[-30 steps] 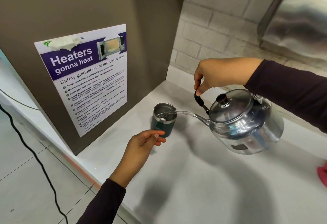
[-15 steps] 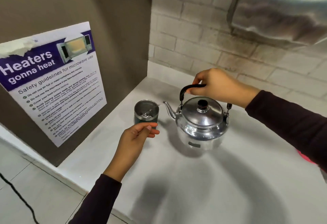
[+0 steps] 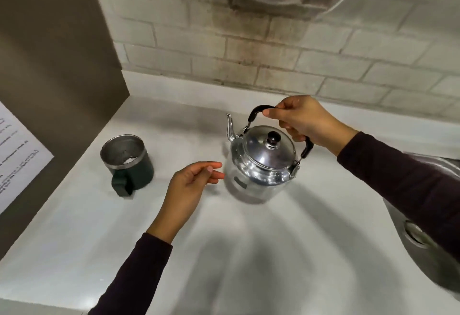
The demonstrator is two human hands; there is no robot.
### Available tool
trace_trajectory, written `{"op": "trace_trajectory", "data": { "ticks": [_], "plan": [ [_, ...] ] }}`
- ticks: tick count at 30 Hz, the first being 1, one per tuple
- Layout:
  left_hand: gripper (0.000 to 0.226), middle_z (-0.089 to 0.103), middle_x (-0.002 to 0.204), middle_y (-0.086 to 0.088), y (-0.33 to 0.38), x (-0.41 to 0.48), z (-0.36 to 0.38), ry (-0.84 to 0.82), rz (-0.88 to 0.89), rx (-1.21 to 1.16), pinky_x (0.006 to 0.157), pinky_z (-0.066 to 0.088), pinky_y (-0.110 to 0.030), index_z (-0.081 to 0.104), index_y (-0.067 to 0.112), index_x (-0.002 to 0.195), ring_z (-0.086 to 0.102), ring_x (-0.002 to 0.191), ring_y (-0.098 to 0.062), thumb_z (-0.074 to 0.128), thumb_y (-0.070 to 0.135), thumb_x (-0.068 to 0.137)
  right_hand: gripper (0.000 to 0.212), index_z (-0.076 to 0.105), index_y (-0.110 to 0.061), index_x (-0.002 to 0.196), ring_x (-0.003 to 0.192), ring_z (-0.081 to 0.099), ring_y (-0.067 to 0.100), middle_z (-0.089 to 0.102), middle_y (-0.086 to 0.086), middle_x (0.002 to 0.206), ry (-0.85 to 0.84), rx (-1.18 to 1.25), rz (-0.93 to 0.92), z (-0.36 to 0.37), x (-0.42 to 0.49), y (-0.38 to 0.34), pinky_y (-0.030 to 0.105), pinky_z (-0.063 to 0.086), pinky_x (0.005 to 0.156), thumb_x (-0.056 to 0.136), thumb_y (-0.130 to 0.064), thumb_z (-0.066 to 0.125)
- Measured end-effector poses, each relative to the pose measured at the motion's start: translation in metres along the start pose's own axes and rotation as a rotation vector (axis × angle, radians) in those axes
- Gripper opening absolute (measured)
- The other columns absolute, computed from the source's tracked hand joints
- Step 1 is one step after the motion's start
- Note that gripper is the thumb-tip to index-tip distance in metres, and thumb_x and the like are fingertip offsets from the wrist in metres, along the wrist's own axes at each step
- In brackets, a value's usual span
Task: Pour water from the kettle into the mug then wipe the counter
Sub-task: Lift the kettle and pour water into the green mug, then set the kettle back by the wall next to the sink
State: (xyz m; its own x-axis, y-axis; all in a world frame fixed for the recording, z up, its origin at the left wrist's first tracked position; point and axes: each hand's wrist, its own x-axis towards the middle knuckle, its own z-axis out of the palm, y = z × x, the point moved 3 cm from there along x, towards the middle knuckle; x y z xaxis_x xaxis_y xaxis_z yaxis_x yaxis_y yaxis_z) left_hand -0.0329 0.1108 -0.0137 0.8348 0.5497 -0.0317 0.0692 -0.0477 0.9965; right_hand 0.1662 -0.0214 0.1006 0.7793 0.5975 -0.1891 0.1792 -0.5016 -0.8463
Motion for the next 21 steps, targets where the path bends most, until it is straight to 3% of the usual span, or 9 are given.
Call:
{"op": "trace_trajectory", "data": {
  "ticks": [4, 9, 16, 21],
  "plan": [
    [0.023, 0.076, 0.082, 0.008, 0.0, 0.011, 0.049, -0.083, -0.028, 0.005, 0.084, 0.052, -0.024, 0.071, 0.029, 0.093, 0.07, 0.082, -0.011, 0.049, 0.022, 0.092, 0.024, 0.053, -0.009, 0.07, 0.027, 0.029, 0.007, 0.04, 0.003, 0.052, 0.082, 0.151, 0.101, -0.041, 0.001, 0.045, 0.014, 0.023, 0.033, 0.083, -0.019, 0.07],
    [0.025, 0.076, 0.079, 0.011, 0.002, 0.023, 0.105, -0.16, -0.045, 0.033, 0.082, 0.051, -0.021, 0.07, 0.03, 0.092, 0.069, 0.08, -0.008, 0.048, 0.02, 0.093, 0.03, 0.046, -0.01, 0.062, 0.029, 0.028, 0.009, 0.042, 0.005, 0.053, 0.211, 0.361, 0.183, -0.081, 0.02, 0.097, 0.016, 0.024, 0.033, 0.086, -0.012, 0.065],
    [0.028, 0.076, 0.077, 0.013, -0.004, 0.041, 0.157, -0.183, -0.081, 0.054, 0.086, 0.051, -0.027, 0.07, 0.034, 0.088, 0.07, 0.079, -0.008, 0.048, 0.017, 0.093, 0.027, 0.046, -0.009, 0.065, 0.028, 0.027, 0.009, 0.036, 0.005, 0.056, 0.37, 0.86, 0.264, -0.108, 0.063, 0.143, 0.014, 0.023, 0.032, 0.091, -0.003, 0.048],
    [0.028, 0.076, 0.08, 0.011, -0.01, 0.053, 0.175, -0.172, -0.093, 0.073, 0.087, 0.051, -0.031, 0.07, 0.034, 0.089, 0.07, 0.081, -0.01, 0.048, 0.017, 0.093, 0.028, 0.039, -0.011, 0.063, 0.033, 0.026, 0.012, 0.035, 0.004, 0.058, 0.477, 1.048, 0.316, -0.118, 0.094, 0.158, 0.015, 0.023, 0.035, 0.089, -0.002, 0.038]
  ]
}}
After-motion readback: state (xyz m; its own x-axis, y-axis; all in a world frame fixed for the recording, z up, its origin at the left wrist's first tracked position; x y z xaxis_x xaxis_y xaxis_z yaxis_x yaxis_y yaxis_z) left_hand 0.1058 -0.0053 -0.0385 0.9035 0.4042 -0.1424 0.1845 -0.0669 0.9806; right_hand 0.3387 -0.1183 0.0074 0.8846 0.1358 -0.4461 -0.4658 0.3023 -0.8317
